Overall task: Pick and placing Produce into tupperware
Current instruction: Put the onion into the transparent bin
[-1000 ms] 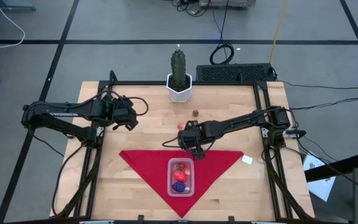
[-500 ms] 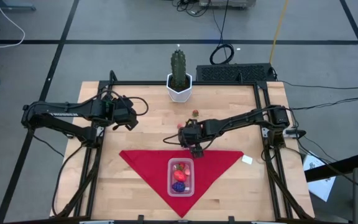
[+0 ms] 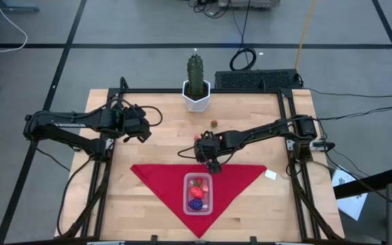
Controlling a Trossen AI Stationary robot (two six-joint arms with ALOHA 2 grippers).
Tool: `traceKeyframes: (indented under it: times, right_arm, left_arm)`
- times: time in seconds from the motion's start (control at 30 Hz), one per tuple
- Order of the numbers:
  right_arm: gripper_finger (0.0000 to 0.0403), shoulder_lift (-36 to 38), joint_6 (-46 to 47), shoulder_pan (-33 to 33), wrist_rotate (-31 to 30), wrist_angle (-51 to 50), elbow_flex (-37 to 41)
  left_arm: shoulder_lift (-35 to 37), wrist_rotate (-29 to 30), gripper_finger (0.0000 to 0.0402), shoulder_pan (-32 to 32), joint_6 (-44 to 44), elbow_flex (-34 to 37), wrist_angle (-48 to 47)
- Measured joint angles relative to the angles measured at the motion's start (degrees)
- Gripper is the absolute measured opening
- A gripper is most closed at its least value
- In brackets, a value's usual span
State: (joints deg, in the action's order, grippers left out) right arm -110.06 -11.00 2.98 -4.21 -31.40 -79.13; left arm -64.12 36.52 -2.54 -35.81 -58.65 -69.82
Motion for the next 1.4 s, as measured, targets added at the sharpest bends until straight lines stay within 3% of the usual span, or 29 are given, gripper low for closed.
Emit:
traceKeyframes:
  times: [1.4]
  right_arm:
    - [0.0318,-1.6,0.4,-1.6,1.5,4.7,3.4]
  left_arm:
    - [0.0,0.0,0.0257,0.0,0.0,0.0,0.0]
